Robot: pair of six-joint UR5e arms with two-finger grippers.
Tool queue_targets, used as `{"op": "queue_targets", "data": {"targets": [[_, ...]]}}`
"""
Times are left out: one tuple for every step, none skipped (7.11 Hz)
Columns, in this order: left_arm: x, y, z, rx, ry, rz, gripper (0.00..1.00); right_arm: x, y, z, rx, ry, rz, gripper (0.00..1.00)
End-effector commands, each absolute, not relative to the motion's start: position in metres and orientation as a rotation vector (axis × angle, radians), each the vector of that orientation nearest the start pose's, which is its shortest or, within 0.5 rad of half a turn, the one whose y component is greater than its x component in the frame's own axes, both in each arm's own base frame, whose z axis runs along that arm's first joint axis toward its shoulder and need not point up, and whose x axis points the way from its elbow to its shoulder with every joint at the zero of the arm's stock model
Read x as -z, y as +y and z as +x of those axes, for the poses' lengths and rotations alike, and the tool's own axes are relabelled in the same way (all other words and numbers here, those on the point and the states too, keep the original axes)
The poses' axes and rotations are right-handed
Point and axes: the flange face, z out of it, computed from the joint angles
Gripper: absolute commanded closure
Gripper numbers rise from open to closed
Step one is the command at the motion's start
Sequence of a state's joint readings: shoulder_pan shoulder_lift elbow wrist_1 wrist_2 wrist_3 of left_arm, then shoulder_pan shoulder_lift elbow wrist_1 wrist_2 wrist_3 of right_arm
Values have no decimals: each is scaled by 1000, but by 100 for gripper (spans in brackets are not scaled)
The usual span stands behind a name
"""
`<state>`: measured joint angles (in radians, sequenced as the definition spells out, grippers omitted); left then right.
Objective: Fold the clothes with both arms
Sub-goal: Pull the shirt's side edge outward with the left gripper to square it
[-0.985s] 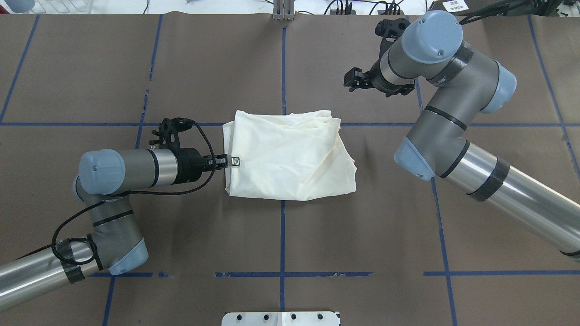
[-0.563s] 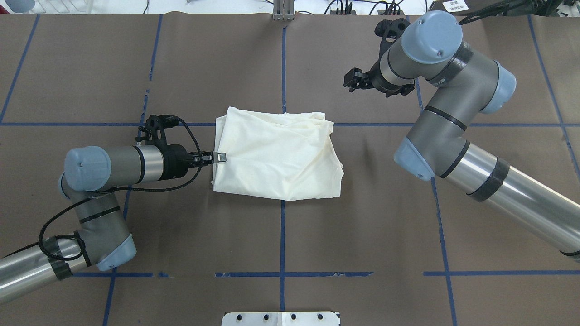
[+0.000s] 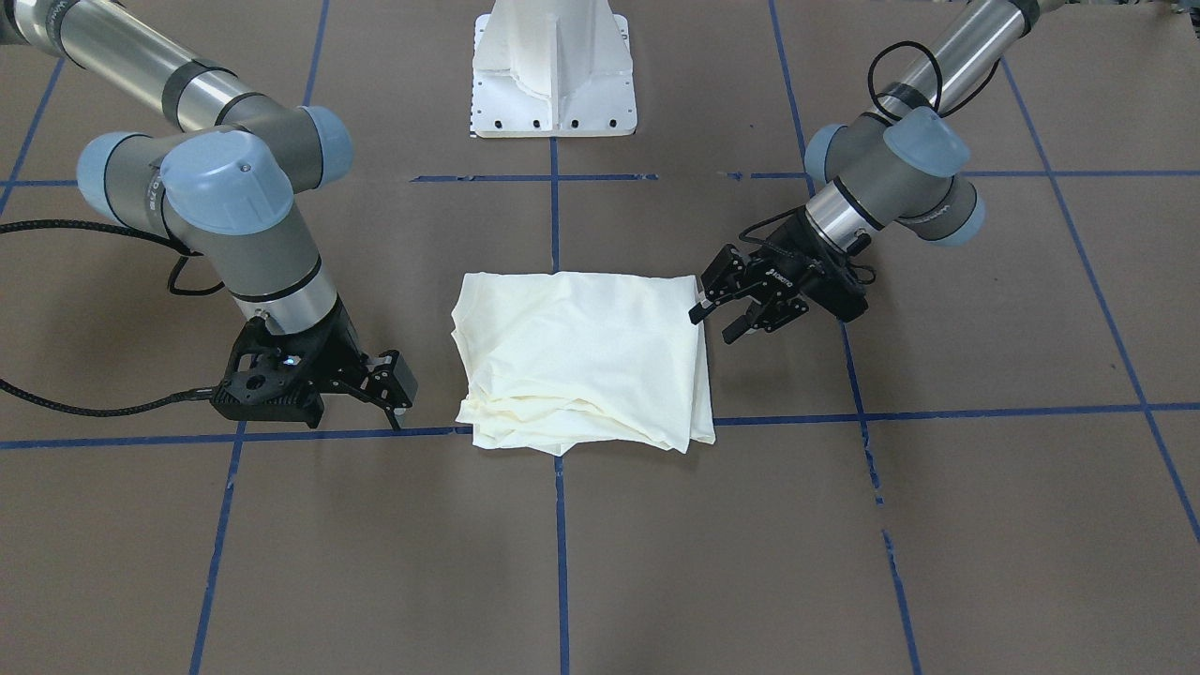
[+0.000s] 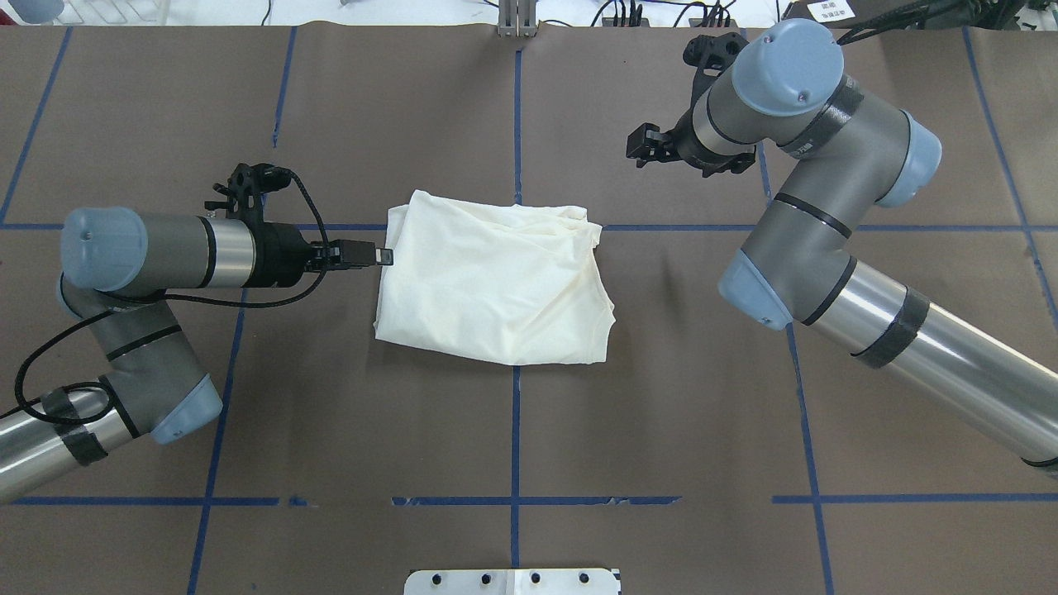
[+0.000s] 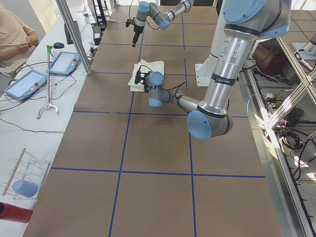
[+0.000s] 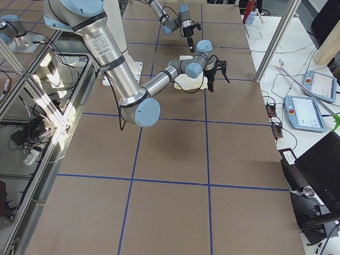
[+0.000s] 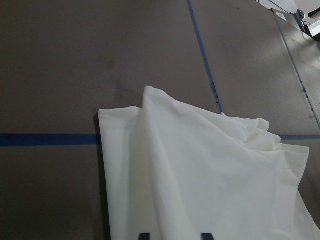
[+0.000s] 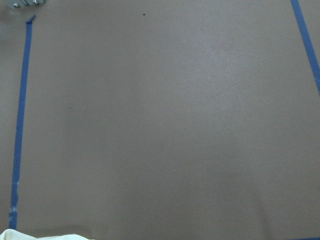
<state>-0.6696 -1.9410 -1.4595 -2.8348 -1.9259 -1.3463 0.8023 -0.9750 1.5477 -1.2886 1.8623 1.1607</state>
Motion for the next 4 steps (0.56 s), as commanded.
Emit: {"op": "queue_targets", "data": {"targets": [[-332,-474,444,160,1538,322,0,-289,-580,-414,-246,-856,259,0],[-327,-464,455,192,1557,299,0,-290,-580,-414,-246,-855,258,0],[-330,-446,476,194,1558,281,0,-292,-580,-414,-247,-853,256,0],[-329,-431,490,179,1562,265,0,-291,-580,-413,-246,-854,257,0]]}}
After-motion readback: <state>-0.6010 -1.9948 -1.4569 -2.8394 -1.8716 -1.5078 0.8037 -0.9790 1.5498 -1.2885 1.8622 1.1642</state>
